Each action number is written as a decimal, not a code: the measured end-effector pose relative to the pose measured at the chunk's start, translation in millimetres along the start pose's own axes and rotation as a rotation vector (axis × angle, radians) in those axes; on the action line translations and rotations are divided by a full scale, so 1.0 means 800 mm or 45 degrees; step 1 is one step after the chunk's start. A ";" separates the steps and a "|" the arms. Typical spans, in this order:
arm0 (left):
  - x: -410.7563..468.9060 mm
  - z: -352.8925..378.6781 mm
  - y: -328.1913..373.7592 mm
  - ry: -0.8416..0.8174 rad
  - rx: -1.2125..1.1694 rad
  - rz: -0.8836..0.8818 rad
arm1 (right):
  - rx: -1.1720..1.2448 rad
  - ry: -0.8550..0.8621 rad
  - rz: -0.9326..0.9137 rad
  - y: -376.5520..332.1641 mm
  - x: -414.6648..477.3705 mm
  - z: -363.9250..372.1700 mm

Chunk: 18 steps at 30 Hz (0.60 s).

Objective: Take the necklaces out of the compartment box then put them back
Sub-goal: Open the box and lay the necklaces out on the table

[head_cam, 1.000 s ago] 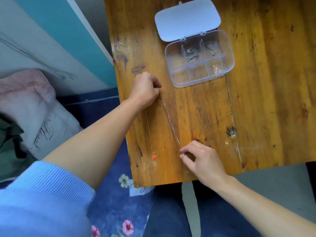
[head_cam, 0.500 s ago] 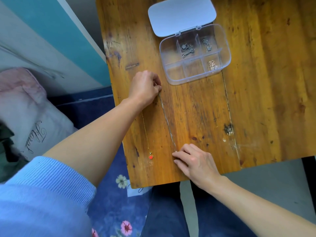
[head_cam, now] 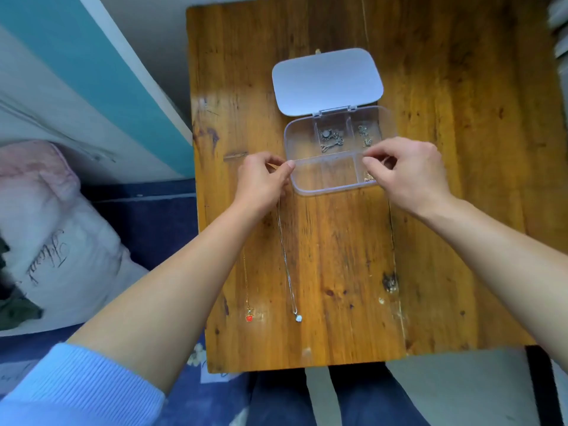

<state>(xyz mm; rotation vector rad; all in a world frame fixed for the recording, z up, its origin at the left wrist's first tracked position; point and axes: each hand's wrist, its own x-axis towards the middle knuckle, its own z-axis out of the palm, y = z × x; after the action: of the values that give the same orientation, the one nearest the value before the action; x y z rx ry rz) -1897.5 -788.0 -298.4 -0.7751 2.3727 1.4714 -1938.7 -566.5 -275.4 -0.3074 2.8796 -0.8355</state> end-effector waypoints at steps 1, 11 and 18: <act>0.000 0.002 0.000 0.014 -0.038 -0.026 | -0.058 -0.040 -0.025 -0.003 0.024 0.003; -0.003 0.008 -0.002 0.118 -0.056 -0.056 | -0.653 -0.168 -0.244 -0.029 0.113 0.066; -0.008 0.011 0.000 0.157 -0.081 -0.107 | -0.570 -0.273 -0.089 -0.025 0.106 0.062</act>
<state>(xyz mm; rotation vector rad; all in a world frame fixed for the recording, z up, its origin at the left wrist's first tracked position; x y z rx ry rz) -1892.7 -777.9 -299.6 -0.9958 2.3581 1.5122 -2009.2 -627.6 -311.6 -0.5085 2.8309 -0.1397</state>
